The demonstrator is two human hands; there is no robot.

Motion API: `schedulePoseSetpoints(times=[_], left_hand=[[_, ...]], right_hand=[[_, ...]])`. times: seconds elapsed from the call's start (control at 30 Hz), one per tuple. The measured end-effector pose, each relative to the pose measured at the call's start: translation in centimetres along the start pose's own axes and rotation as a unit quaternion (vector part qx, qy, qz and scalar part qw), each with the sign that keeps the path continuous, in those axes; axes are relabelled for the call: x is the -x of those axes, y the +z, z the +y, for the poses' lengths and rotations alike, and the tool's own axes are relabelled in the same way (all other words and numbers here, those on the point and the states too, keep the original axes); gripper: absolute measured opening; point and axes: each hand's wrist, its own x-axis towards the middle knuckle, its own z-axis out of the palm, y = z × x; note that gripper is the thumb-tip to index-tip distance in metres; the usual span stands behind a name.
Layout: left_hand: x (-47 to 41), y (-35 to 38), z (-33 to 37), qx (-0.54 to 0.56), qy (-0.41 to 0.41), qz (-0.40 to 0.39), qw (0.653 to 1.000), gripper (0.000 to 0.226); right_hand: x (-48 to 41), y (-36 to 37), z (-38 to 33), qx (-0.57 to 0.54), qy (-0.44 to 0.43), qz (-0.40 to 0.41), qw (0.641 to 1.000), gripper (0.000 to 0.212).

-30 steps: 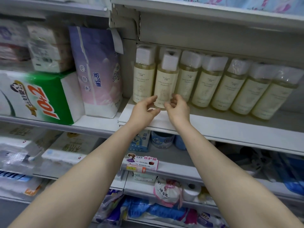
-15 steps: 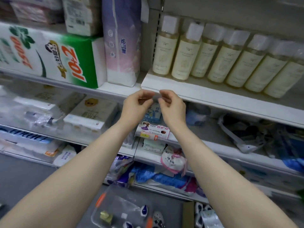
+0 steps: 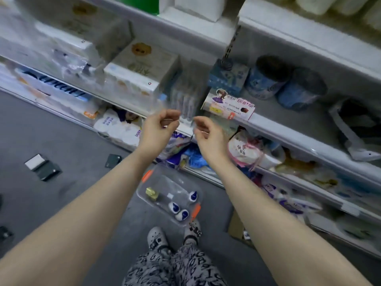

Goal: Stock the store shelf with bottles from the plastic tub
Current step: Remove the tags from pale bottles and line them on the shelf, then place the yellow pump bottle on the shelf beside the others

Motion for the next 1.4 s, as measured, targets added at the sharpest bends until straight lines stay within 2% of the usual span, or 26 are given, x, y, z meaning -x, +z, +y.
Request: schedulePoseSetpoints(times=[0.37, 0.53, 0.83, 1.0, 1.4], left_hand=[[3.9, -0.3, -14.3, -0.028, -0.131, 0.068, 0.989, 0.03], [6.0, 0.9, -21.6, -0.036, -0.196, 0.045, 0.979, 0.029], [8.3, 4.8, -32.9, -0.03, -0.265, 0.034, 0.963, 0.031], [9.2, 7.0, -39.1, -0.046, -0.293, 0.01, 0.955, 0.037], [8.2, 7.5, -53.2, -0.074, -0.356, 0.046, 0.93, 0.049]], right_hand=[[2.7, 8.0, 11.2, 0.011, 0.068, -0.108, 0.992, 0.028], [3.4, 10.5, 16.7, 0.008, 0.122, -0.15, 0.981, 0.032], [5.3, 15.5, 27.6, 0.034, 0.193, -0.204, 0.959, 0.034], [6.1, 18.7, 32.8, 0.04, 0.207, -0.231, 0.95, 0.037], [5.1, 28.6, 41.7, 0.082, 0.186, -0.311, 0.928, 0.037]])
